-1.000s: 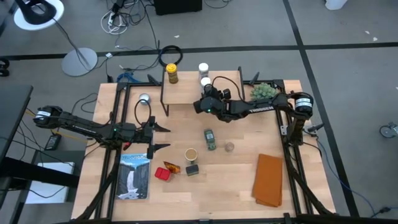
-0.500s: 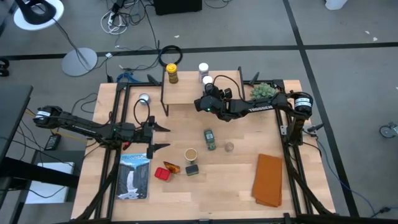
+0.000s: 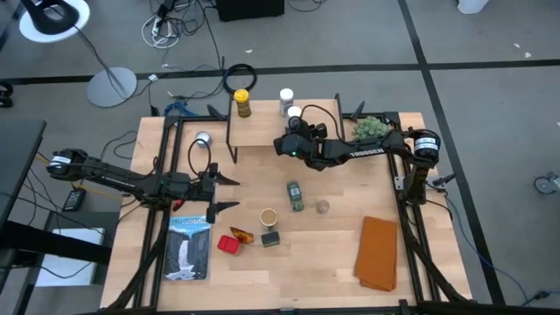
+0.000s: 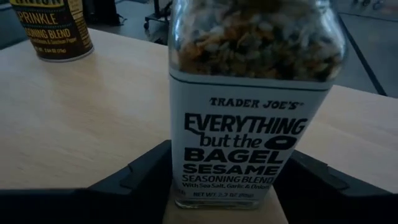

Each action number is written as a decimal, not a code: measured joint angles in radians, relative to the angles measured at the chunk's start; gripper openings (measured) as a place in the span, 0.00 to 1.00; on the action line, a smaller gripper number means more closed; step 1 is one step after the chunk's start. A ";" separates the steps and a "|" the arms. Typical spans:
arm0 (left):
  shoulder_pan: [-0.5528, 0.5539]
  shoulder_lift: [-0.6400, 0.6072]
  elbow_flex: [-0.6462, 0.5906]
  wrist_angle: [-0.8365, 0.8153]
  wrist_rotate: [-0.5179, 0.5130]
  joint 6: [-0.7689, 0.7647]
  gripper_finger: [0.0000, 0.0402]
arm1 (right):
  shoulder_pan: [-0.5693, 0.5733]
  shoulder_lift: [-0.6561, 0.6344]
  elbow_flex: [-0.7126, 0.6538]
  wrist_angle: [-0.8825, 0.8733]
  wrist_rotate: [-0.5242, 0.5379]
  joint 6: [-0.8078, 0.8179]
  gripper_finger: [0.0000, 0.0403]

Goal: Shelf spices
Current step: Put the white bottle seasoning on the shelf, then put the gold bottle seasoning on the shelf

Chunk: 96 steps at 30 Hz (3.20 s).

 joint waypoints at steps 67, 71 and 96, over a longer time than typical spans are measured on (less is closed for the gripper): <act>0.000 -0.001 0.000 0.001 0.000 0.000 0.78 | 0.185 0.018 0.000 0.277 -0.102 -0.366 0.96; 0.000 0.000 0.000 0.004 0.000 0.000 0.78 | 0.140 0.018 0.000 0.276 -0.101 -0.362 0.97; 0.000 0.000 0.000 0.002 0.000 0.000 0.78 | 0.107 0.015 0.000 0.262 -0.084 -0.367 0.96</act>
